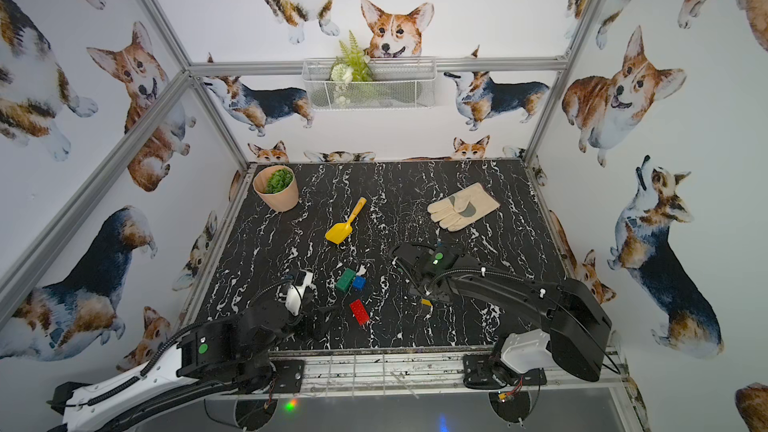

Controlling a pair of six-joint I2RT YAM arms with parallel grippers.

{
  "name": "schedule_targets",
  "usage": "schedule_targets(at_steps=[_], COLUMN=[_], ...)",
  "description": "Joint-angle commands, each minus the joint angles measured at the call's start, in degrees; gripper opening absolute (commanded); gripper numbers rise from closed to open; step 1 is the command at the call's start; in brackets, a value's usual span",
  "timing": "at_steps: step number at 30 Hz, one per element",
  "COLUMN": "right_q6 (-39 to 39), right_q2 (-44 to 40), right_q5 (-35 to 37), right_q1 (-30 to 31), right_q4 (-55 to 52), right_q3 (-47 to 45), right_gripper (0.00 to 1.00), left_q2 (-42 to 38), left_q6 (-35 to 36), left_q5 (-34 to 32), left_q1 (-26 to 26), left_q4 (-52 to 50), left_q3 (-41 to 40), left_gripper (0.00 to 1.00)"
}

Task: Assemble a spoon with lego
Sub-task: Assemble the lego brick with the lego brick.

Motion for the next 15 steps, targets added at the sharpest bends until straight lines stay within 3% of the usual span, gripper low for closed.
schedule_targets(at_steps=[1, 15], right_q6=[3.3, 2.1], right_q2=[0.0, 1.9], right_q5=[0.8, -1.0], right_q1=[0.0, -1.3], right_q4=[-0.9, -2.6], right_q3=[-0.1, 0.4], right_gripper=[0.27, 0.27], left_q2=[-0.2, -0.8], left_q6=[-0.8, -1.0], left_q5=[-1.8, -3.0], left_q1=[-0.5, -1.7], left_q4=[-1.0, -1.7], left_q3=[0.2, 0.3], left_gripper=[1.00, 1.00])
